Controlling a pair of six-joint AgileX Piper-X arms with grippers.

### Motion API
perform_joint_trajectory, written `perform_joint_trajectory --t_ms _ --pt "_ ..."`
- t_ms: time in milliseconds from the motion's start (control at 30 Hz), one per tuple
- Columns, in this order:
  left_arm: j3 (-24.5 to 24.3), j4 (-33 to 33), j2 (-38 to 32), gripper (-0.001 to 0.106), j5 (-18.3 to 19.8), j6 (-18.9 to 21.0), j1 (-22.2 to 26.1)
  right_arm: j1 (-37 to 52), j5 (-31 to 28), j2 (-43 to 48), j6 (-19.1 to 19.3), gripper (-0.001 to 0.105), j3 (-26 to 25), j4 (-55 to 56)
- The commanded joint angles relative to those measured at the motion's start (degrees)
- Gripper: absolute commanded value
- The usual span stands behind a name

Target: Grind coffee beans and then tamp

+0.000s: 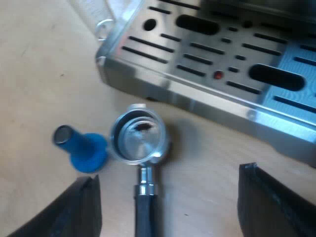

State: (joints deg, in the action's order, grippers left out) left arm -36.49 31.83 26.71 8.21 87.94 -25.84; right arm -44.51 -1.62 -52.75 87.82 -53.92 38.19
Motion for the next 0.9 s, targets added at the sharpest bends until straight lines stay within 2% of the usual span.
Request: perform_joint_trajectory --t_ms 33,100,200,333,433,667,800,900 --pt "-0.5 -2.2 -0.3 0.070 -2.4 0.7 1.1 5.4 4.7 0.7 0.9 0.060 -0.6 1.8" --pt "-0.5 -2.7 -0.3 0.070 -2.4 0.7 2.9 9.0 7.0 1.2 1.1 0.060 -0.6 2.2" --pt "-0.5 -2.7 -0.3 0.070 -1.6 0.7 8.0 14.8 9.7 2.7 2.8 0.060 -0.6 3.7" --pt "-0.5 -2.7 -0.3 0.070 3.9 1.0 16.1 21.8 11.2 5.2 5.8 0.060 -0.6 6.7" --pt "-0.5 -2.5 -0.3 0.070 4.6 4.8 19.7 27.3 13.4 7.3 8.1 0.060 -0.6 9.1" --pt "-0.5 -1.3 -0.3 0.070 5.7 5.1 21.3 38.6 19.0 12.2 13.1 0.060 -0.6 13.5" --pt "-0.5 2.4 -1.2 0.070 5.8 5.1 21.3 45.2 22.7 15.8 16.8 0.060 -0.6 16.8" --pt "-0.5 4.5 -3.4 0.070 5.8 5.1 21.3 48.4 23.4 18.2 19.2 0.060 -0.6 18.6"
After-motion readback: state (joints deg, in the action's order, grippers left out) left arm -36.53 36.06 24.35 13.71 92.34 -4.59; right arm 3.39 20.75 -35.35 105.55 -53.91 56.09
